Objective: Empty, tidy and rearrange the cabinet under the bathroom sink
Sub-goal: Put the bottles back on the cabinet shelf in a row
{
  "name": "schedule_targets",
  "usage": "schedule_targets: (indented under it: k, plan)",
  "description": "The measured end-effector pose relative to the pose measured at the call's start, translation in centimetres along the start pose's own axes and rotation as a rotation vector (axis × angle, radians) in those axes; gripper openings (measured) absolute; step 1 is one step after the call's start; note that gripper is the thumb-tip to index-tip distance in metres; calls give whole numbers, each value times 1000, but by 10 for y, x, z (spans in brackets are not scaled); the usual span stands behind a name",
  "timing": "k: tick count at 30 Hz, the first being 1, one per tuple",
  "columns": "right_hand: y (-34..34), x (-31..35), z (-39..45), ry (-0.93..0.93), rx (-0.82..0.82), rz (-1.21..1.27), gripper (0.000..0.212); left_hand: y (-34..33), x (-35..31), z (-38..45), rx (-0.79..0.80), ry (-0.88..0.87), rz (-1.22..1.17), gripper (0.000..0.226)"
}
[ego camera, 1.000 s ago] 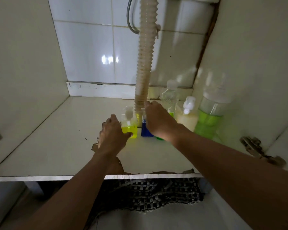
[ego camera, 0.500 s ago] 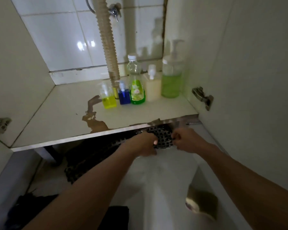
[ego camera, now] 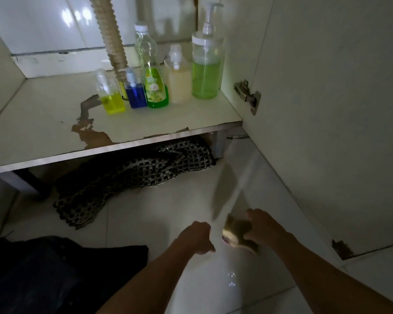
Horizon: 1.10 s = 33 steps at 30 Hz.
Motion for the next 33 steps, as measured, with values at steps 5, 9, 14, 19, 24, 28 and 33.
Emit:
schedule_targets:
  k: [5,9,14,19,24,28,33]
  plan:
    - [-9,-3,3,59,24,-48,71,2,-9,-5,-128,-63,152,61]
    - [-18,-3,1,101,5,-127,81,117,-23,-5,-770,-189,98,66]
    - [-24,0,3,122,-44,-250,85,260,12,-1,-1075,-32,131,84]
    - [-31,5,-1,158,-117,-374,77,253,53,30,-823,80,187,90]
    - [-28,9,2,132,-111,-361,64,229,65,37,-769,75,308,89]
    - [9,34,18,104,-43,-283,71,226,66,36,-804,61,328,91]
    - [117,103,49,112,61,-167,62,223,66,38,-844,77,347,92]
Point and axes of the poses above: each hand's wrist, its own z-axis towards the middle knuckle, its own y-axis out of the back of the hand, x = y × z, the point moved 7 cm from there along z, towards the middle knuckle, and after that the axes turned 10 degrees about -x, right-handed, at the moved point
